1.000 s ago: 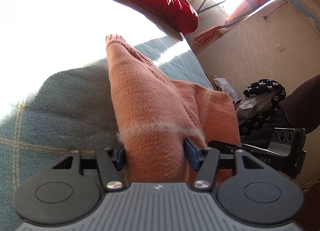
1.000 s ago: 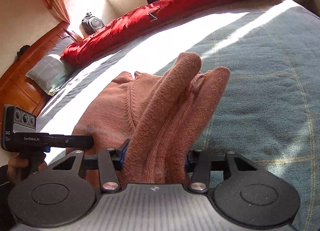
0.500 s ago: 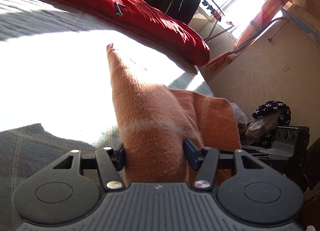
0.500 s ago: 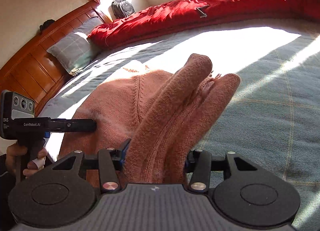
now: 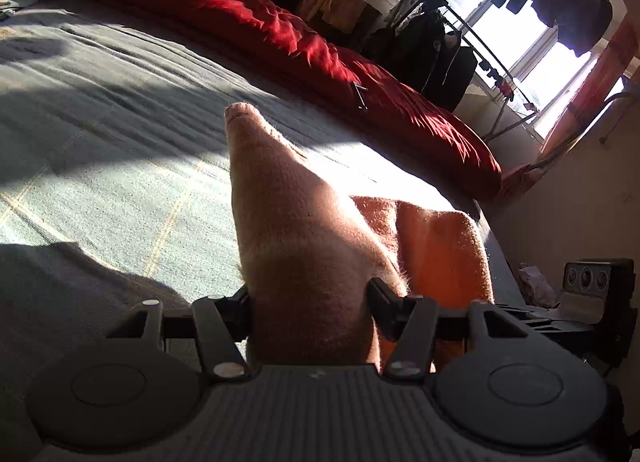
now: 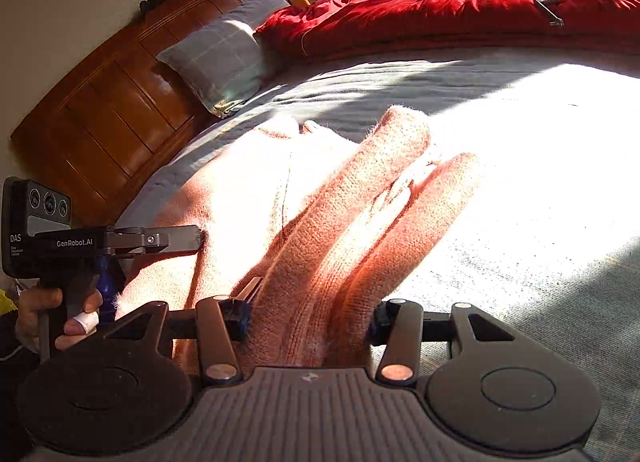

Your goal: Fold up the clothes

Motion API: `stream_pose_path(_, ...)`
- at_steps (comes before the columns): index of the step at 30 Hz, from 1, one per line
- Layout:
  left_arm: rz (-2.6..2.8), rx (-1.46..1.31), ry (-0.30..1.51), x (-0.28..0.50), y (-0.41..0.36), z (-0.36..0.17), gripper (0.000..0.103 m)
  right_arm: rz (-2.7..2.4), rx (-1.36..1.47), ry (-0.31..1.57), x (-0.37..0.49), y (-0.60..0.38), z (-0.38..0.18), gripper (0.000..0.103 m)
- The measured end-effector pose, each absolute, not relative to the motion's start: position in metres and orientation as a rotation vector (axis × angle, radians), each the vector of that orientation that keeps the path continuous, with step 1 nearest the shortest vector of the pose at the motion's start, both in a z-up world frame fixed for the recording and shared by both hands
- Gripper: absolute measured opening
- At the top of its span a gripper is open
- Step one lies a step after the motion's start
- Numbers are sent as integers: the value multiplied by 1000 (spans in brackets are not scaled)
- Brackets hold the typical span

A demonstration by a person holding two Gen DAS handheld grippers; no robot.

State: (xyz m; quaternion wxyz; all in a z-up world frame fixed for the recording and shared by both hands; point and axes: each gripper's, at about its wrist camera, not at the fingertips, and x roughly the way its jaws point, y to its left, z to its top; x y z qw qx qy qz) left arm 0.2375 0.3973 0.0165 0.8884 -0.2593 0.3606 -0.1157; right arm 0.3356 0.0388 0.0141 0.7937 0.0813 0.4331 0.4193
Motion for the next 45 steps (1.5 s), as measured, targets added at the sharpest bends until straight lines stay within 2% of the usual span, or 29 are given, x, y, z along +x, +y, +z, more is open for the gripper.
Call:
stream_pose_path(7,-109,-571,701,243,483,8,57,942,239,947,351,134,-3,54)
stream_pose_path(17,-25,-613,681,267,553,-19,56,965,216,978,365,229,-36,54)
stream_pose_path(26,-11,-680,731,284,585,-61,57,953,230,1025,375,249,-67,55)
stream_pose_path(34,37,-724,676,267,610,-54,55,971,269,1049,382,239,-78,58)
stream_pose_path(36,54,-704,670,261,609,-47,55,958,265,1043,380,235,-77,64)
stream_pose_path(39,21,-673,656,252,596,-36,56,912,254,1008,378,221,-67,72)
stream_pose_path(45,-72,-610,641,245,563,-20,58,897,289,828,379,195,-31,72)
